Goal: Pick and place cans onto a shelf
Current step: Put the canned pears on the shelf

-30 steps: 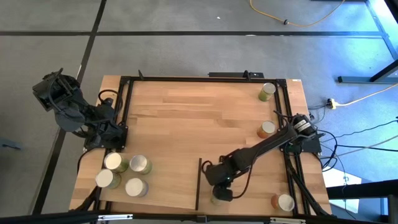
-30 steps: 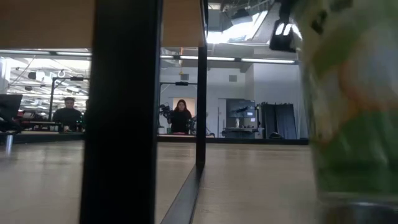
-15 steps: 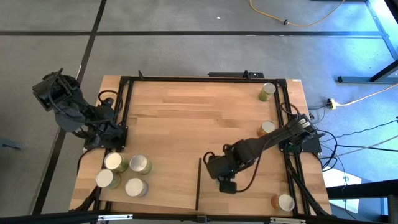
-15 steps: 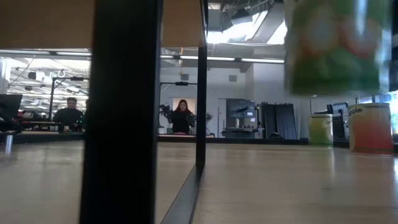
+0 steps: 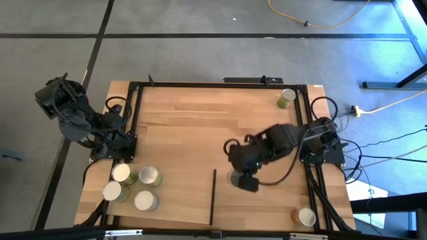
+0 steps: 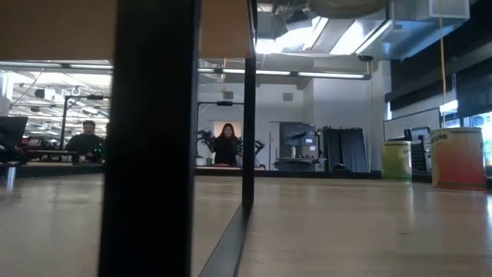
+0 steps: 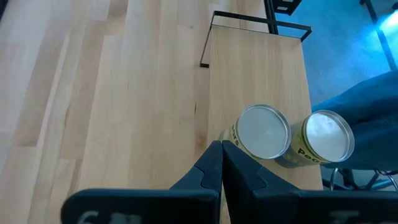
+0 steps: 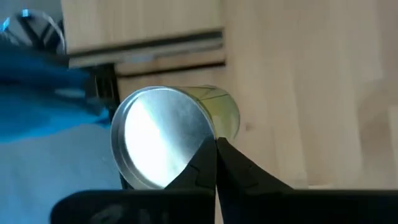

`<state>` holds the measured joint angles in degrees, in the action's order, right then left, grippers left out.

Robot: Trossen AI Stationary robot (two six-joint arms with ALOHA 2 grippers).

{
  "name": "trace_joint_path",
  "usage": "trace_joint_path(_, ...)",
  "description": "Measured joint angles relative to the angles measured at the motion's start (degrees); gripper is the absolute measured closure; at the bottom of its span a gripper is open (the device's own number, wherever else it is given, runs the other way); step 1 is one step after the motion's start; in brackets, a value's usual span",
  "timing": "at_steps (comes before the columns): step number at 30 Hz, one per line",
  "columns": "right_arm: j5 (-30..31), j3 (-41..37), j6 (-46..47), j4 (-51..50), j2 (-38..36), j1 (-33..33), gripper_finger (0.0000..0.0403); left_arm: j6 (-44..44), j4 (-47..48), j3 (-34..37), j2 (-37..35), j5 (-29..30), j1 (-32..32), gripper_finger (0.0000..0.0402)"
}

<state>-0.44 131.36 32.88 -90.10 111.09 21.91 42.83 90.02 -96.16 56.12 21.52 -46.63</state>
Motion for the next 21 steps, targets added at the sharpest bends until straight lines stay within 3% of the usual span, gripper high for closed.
trace_joint_path(9, -1.9, 3.6, -4.7, 1.3, -0.2, -5.6, 0.0403, 0.0, 0.0, 0.0, 0.0, 0.3, 0.0, 0.0401)
trace_joint_path(21, -8.9, 3.6, -14.6, 16.1, -0.3, -11.1, 0.0403, 0.0, 0.0, 0.0, 0.0, 0.5, 0.0, 0.0401)
